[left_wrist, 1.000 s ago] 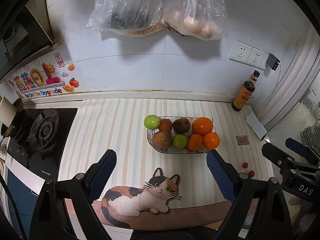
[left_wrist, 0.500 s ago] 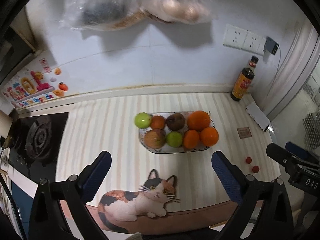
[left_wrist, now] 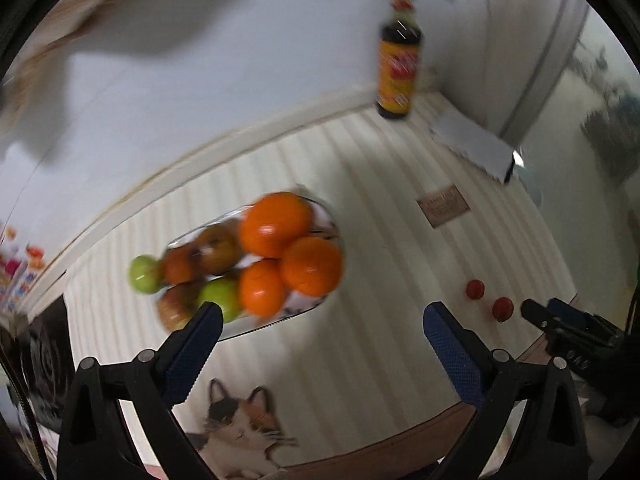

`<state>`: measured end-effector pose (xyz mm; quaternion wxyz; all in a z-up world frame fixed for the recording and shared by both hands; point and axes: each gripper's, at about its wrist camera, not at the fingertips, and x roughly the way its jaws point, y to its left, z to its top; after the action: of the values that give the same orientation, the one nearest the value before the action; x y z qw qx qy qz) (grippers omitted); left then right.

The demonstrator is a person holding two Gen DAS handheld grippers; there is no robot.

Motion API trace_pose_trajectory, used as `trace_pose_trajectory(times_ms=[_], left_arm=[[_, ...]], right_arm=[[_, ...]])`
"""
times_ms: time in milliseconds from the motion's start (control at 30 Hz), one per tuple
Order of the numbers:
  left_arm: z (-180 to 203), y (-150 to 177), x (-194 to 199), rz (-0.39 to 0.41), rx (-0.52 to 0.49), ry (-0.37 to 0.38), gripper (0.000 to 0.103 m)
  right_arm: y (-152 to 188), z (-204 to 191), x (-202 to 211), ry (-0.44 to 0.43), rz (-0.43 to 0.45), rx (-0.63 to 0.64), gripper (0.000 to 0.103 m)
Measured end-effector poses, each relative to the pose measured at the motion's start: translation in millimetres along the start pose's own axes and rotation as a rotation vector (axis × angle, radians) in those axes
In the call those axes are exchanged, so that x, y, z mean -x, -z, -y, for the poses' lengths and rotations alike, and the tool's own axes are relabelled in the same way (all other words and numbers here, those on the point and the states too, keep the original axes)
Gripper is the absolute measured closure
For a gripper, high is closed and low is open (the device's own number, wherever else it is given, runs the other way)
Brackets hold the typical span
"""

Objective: Organize fruits
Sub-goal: 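Grasp a red tomato with the right tool while the left tool grasps another tomato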

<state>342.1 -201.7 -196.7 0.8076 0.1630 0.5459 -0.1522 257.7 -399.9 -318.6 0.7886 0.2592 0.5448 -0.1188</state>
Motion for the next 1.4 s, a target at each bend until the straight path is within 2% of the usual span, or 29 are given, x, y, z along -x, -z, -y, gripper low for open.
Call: trace_pose_trajectory(times_ms=[100,167,267,300,433,600,633,800,833,967,1100,1400], left_arm=[[24.2,-8.9,-28.7,-0.062,-0.038,0.007,0.000],[36.0,-12.1,-45.8,-0.107,-0.051,0.015,0.000],[50.8,-16.0,-68.8,-0.162,-0.062,0.024,0.000],[54.6,-17.3,-74.4,-0.175,-0.062,0.033,0.000],[74.1,-23.1,-93.8,-0.217,-0.056,0.078,0.000],[109.6,-27.0,-122.4,-0.282,-0.103,0.165,0.002],[120.4,-26.0,-128.6,-0.292,-0.123,0.176,0.004],[154.6,-20.6,-144.8,-0.326,-0.200,0.196,0.039],[159.1,-19.6,-146.8,-0.329,-0.210,0.194,0.042],[170.9,-16.1,-151.5,-0.341,-0.241,0.187,0.070],[176.0,-13.7,-150.3,-0.327,-0.265,0.187,0.080],[166.4,-13.4,-145.7,-0.295,-0.218,0.224,0.080]], right_arm=[[2.2,7.8,-33.1,-0.002,-0.024,0.002,0.054],[4.7,11.5,-46.8,-0.004,-0.035,0.001,0.055],[5.8,16.4,-64.4,0.016,-0.040,0.008,0.063],[4.6,18.3,-66.1,0.011,-0.037,0.008,0.070],[5.1,30.5,-57.1,0.020,0.015,0.016,0.070],[3.5,60.0,-42.8,0.043,0.020,-0.042,0.070],[3.9,69.3,-41.3,0.052,0.019,-0.057,0.070],[-2.5,91.3,-38.8,0.075,0.020,-0.090,0.070],[-5.4,93.6,-37.0,0.078,0.022,-0.090,0.070],[-9.0,99.2,-34.3,0.081,0.025,-0.097,0.070],[-10.0,102.6,-30.4,0.076,0.029,-0.102,0.070],[-12.3,95.1,-23.2,0.070,0.037,-0.078,0.070]])
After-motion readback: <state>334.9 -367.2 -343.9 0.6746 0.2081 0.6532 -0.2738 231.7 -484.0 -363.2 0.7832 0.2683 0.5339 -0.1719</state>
